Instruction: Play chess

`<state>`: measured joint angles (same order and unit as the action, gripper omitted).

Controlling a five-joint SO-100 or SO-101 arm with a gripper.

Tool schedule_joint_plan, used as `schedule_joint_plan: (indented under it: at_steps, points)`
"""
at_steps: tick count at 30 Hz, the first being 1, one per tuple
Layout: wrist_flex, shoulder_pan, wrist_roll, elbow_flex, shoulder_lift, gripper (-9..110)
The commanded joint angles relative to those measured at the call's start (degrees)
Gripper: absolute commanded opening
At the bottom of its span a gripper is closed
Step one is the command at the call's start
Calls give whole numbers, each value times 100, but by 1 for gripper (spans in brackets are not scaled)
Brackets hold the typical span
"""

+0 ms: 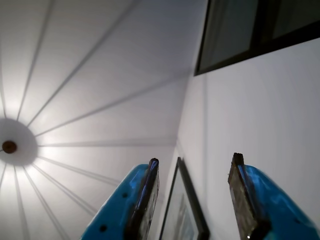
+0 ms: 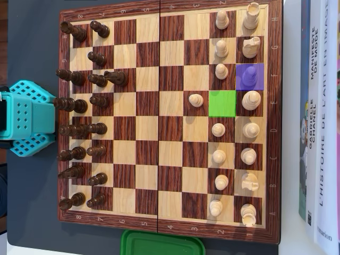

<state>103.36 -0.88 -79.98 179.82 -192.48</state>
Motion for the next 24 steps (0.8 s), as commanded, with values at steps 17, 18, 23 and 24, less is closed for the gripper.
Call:
schedule_joint_plan:
  at_steps: [17,18,23,24]
  points:
    - [-738,26,26,123,88,20]
    - [-958,26,26,123,88,20]
    - [-2048,26,26,123,79,20]
    - [-2312,26,26,123,79,20]
